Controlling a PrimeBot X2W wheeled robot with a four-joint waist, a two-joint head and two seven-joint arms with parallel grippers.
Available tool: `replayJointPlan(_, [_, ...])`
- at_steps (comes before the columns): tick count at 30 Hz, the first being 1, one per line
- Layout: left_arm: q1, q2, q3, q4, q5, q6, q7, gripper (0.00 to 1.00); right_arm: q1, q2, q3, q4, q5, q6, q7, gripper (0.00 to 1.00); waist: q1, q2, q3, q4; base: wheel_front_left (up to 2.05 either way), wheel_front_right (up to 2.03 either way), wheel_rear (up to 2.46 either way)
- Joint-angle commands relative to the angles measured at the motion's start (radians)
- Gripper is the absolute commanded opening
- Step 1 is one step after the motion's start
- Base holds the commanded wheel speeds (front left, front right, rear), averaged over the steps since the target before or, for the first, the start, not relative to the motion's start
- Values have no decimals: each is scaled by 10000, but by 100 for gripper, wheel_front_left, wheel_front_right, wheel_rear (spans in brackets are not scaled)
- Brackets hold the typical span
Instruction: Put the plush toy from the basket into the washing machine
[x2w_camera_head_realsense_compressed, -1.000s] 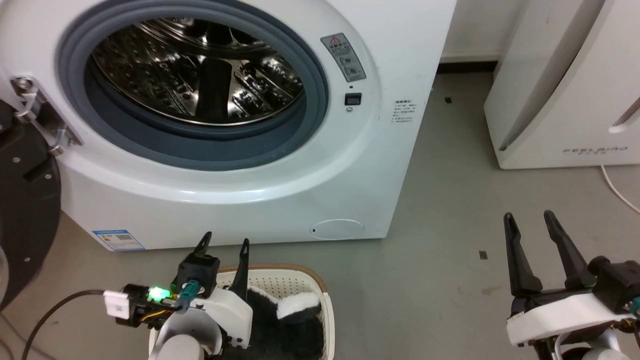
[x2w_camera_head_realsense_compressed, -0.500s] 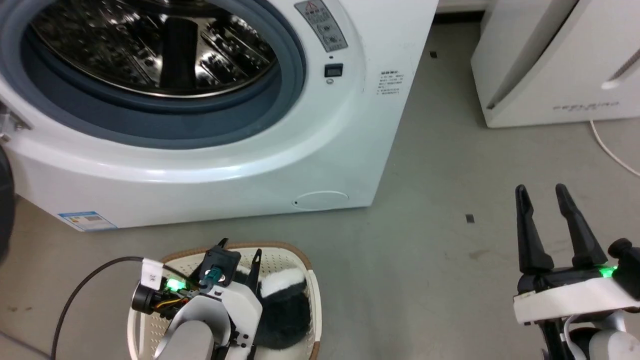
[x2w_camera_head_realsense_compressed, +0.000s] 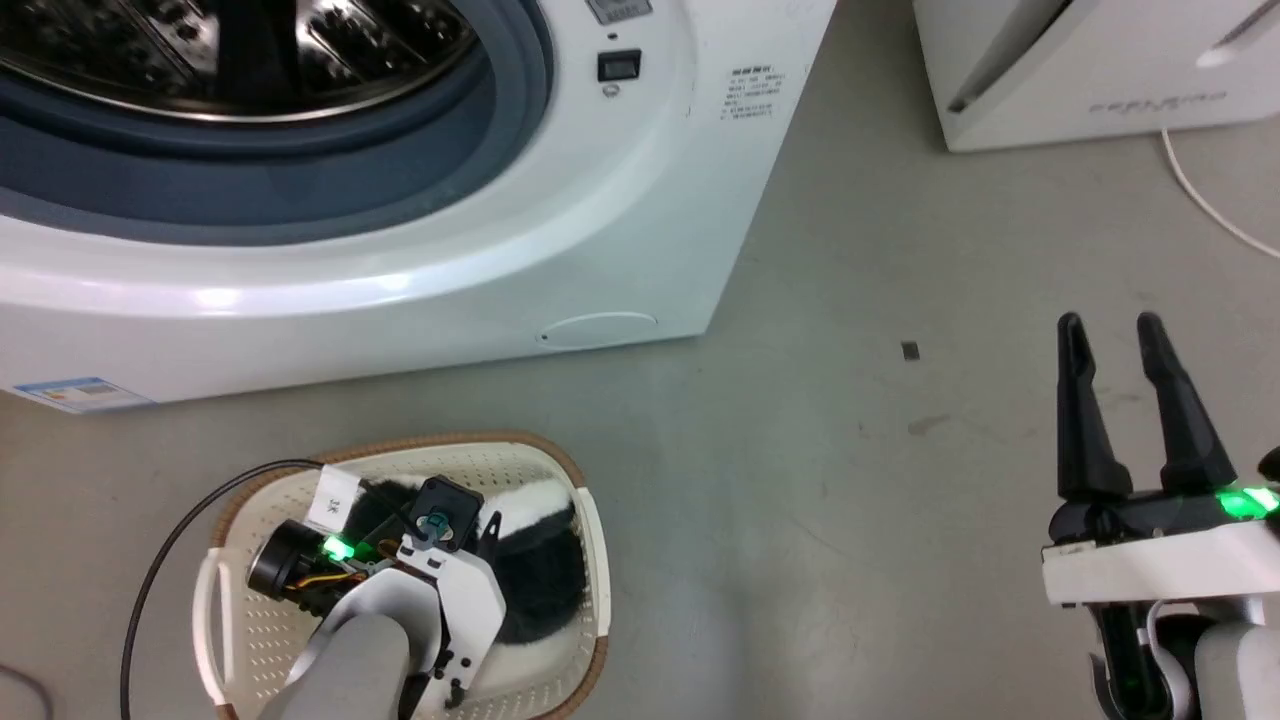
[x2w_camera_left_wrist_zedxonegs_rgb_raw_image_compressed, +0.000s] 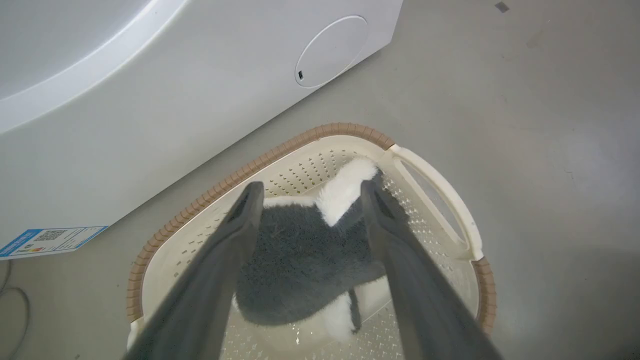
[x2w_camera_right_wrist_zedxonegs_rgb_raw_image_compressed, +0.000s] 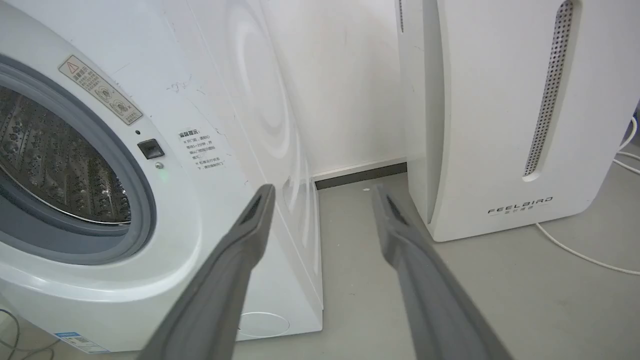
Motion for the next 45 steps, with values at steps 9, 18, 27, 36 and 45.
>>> replayJointPlan(9, [-1106,429,-906,1144,422,-191,580,100,-603,-7,-18,-284,548,-4,-310,100,-2,0,1237,-381,0,0,0])
replayJointPlan(18, [-1878,748,-1452,1969,491,-323,970,100,-976,-8,-38,-437,980,-5,-477,100,-2,0,2254,-680,0,0,0])
replayJointPlan(27, [-2815,1038,-2019,2999,470,-272,896,100,-1404,-8,-138,-619,1496,-6,-686,100,-2,0,3336,-1006,0,0,0])
replayJointPlan(36, [-3546,1349,-2437,3823,424,-47,648,100,-1689,-9,-122,-765,1876,-6,-854,100,-2,0,4117,-1290,0,0,0])
replayJointPlan(45, [-4245,1746,-2873,4746,259,-115,783,100,-1953,-10,-56,-842,2330,-7,-1041,100,-2,0,4889,-1614,0,0,0])
